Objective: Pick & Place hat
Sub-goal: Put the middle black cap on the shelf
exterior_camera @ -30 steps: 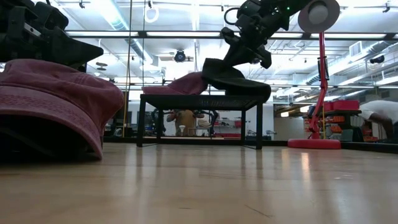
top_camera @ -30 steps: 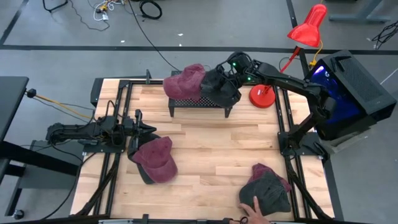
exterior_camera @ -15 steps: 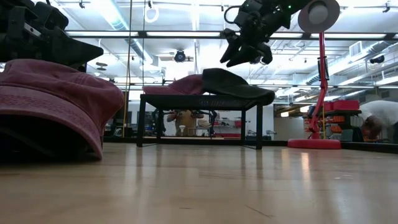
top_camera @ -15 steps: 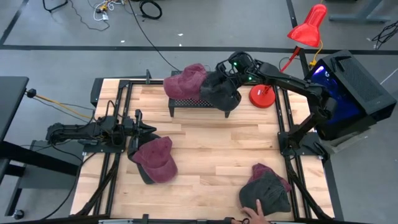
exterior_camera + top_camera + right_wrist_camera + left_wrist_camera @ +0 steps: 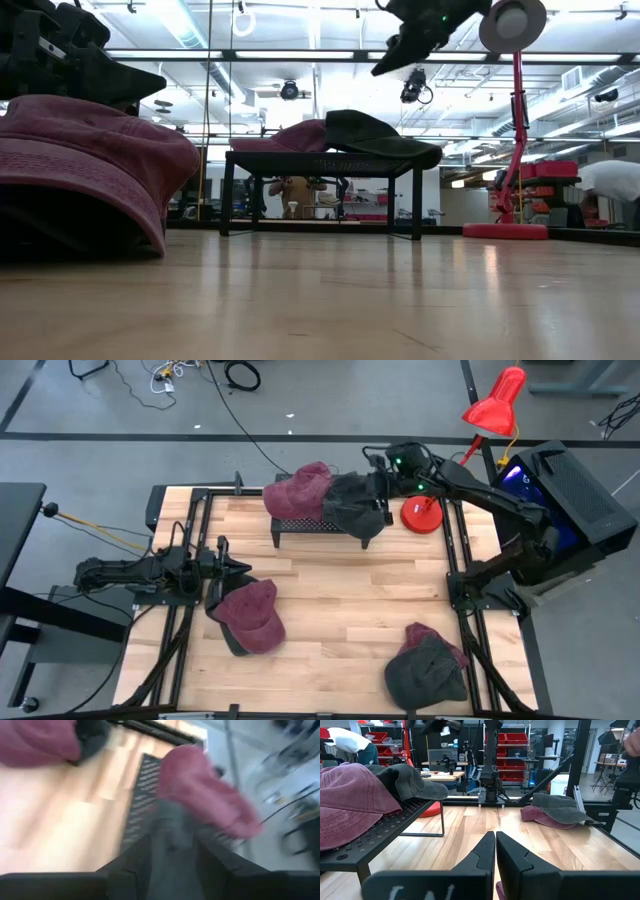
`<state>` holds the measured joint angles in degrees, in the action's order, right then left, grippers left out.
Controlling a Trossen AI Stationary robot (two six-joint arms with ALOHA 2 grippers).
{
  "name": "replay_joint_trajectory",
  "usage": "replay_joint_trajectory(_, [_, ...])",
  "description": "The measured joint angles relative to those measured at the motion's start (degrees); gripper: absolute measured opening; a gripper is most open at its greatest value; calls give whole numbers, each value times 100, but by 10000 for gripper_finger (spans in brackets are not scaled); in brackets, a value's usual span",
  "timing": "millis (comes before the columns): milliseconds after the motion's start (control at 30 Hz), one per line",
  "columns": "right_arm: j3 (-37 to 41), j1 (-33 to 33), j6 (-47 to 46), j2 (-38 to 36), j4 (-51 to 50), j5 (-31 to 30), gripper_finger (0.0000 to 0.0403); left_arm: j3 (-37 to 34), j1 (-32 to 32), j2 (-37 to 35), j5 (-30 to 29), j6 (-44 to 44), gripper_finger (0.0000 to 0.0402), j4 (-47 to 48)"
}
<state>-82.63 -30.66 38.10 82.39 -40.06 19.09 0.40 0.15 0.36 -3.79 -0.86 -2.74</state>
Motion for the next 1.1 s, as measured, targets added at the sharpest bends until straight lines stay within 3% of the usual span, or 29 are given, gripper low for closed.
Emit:
replay_joint_trajectory(267, [0, 482, -763, -55, -1665, 5, 77, 2, 1, 0, 0, 0, 21, 0])
replay_joint_trajectory(467, [0, 934, -764, -1, -1971, 208, 9, 0, -1, 0, 0, -1, 21, 0])
replay_joint_trajectory(733, [609, 1286, -980, 37, -1440, 22, 3, 1, 1, 0, 0, 0, 21, 0])
replay_joint_trajectory(1100, [1411, 1505, -1069, 37, -1272, -1134, 1, 2, -1, 0, 0, -2, 21, 0])
